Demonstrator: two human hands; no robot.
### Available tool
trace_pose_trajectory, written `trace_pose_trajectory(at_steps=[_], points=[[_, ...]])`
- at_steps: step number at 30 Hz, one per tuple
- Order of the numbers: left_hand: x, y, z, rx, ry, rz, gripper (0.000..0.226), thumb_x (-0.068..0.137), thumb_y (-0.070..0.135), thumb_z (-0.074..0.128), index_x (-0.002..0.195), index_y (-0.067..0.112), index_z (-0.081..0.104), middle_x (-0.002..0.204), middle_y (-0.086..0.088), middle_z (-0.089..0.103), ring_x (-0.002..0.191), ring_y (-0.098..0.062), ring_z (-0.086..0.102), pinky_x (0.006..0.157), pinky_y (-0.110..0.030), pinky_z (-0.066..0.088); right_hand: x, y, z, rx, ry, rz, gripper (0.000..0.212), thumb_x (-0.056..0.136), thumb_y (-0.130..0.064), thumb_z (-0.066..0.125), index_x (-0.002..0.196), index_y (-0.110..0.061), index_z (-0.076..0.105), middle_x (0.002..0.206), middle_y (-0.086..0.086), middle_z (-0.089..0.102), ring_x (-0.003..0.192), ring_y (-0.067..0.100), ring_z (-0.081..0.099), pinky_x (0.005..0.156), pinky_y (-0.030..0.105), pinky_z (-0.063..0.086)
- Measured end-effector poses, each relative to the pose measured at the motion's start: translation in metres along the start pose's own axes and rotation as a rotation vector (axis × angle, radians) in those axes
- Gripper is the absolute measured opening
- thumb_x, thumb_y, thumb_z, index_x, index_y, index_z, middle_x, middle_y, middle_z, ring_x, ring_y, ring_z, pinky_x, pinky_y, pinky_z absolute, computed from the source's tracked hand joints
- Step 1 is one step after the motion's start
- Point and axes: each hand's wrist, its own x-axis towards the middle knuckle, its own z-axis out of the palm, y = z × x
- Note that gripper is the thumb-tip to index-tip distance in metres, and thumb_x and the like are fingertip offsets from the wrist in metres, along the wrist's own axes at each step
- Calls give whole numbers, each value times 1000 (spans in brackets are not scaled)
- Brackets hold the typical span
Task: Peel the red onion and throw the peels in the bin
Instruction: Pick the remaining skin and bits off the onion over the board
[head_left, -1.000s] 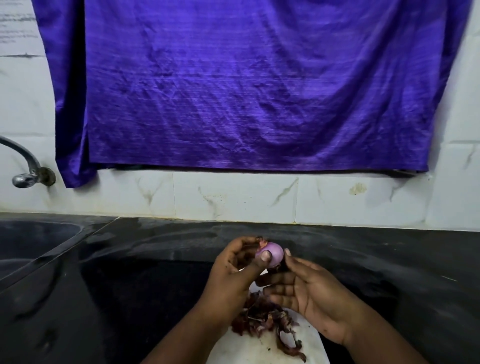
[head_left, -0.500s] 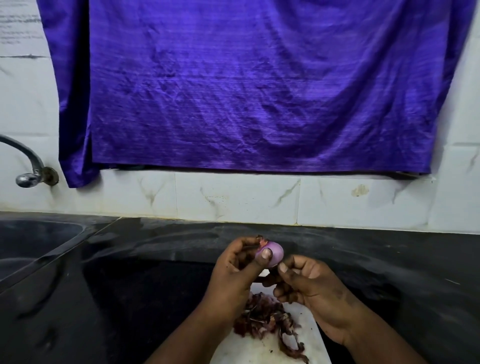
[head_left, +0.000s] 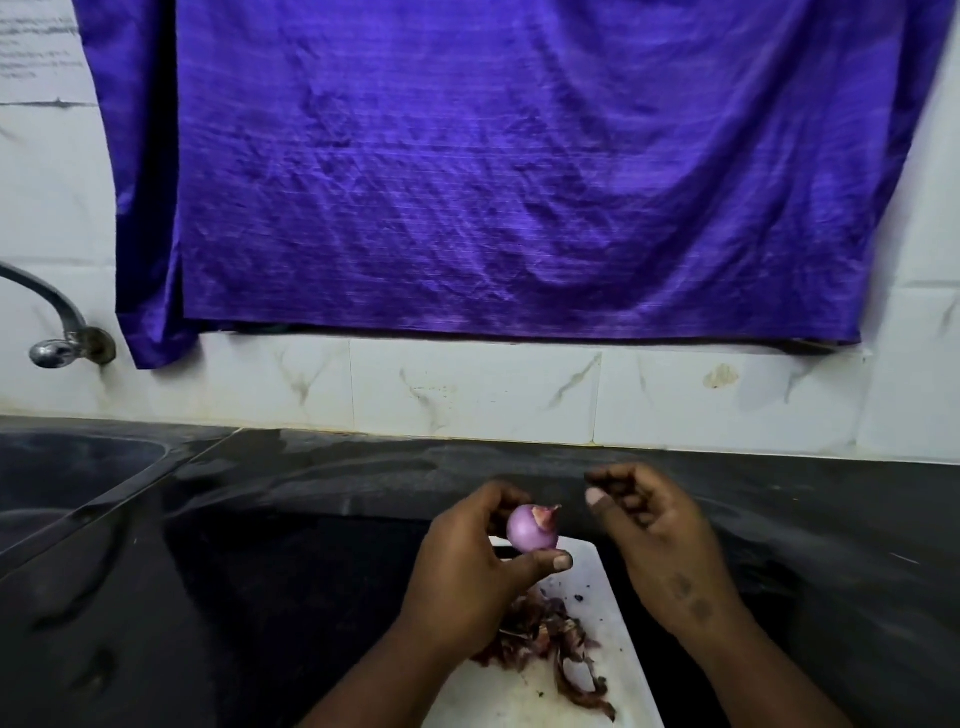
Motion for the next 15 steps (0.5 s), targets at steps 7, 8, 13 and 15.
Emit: trace_pose_trajectory(at_steps=[7,8,13,15], points=[[1,-4,-1,189,-42,103,38,70,45,92,100,38,69,100,19,72,95,-2,68,80,-27,59,-7,0,3,-363,-252,-319,22,89,-25,74,106,-39,75,101,-25,70,99,3,66,83,31,54],[1,-5,-1,193,-43,103,38,71,45,91,100,38,69,100,19,72,95,-3,68,80,-26,59,-7,0,3,-398,-240,-338,21,89,-25,74,105,-39,75,98,-27,70,97,3,65,82,32,54],[1,-4,-1,169,-49,78,38,71,52,89,101,39,68,102,19,71,95,-3,68,81,-29,60,-5,3,3,-508,-183,-373,13,91,-27,72,99,-37,77,92,-24,71,89,1,64,77,32,54],[1,-4,-1,170,-50,71,38,72,53,88,100,39,68,102,19,70,95,-3,68,81,-30,60,-5,3,3,-545,-182,-375,12,93,-29,68,99,-37,75,93,-24,71,89,1,63,77,30,53]])
